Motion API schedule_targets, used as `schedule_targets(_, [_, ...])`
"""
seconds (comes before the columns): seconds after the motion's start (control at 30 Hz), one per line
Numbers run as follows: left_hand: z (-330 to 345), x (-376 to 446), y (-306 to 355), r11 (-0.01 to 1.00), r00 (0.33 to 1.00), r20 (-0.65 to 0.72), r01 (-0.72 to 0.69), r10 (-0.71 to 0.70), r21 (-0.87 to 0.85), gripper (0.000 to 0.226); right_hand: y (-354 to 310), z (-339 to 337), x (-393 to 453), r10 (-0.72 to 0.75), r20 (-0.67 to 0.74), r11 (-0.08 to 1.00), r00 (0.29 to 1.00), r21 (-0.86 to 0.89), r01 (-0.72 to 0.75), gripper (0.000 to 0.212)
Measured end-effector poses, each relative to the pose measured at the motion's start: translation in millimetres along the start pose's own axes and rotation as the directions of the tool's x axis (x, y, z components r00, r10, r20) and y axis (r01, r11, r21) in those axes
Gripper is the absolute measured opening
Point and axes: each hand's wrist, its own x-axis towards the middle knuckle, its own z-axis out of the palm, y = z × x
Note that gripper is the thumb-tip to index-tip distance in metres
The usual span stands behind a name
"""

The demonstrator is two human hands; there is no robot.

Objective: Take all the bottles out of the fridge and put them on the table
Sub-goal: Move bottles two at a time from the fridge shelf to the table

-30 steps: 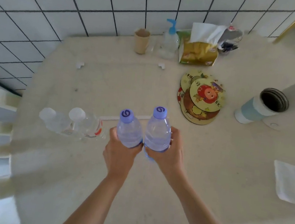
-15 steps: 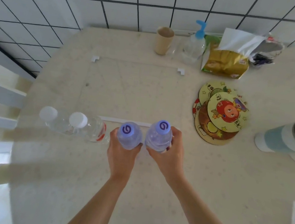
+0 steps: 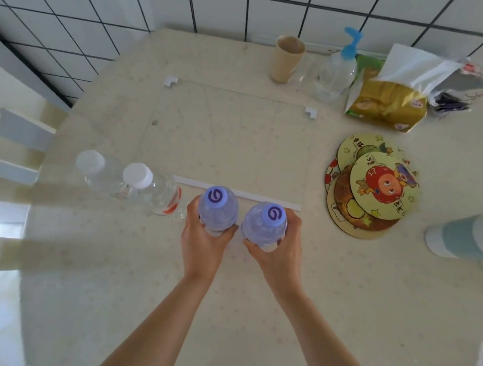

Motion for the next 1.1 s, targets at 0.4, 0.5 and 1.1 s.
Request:
schedule_targets(0.4, [-28.5,-22.3,-25.3,0.989,0.99,0.073,0.125,-0.119,-0.078,0.041,22.1,-22.0,-31.9,0.177,0.062,0.967,0.982,-0.196,-0.162,0.053])
schedule_targets(0.5, [-48.4,-41.1,-32.2,0.992,0.989,0.094,0.121,-0.116,-0.047,0.032,21.5,-24.4,-54.7,0.188,0.072,0.96,0.979,-0.225,-0.168,0.042])
schedule_targets(1.1, [-292.7,-285.1,-143.8,0.963,0.947,-0.187,0.27,-0.262,0.018,0.019,-32.0,79.4,-306.1,0.014,0.628,0.915,0.778,-0.321,0.243,0.027])
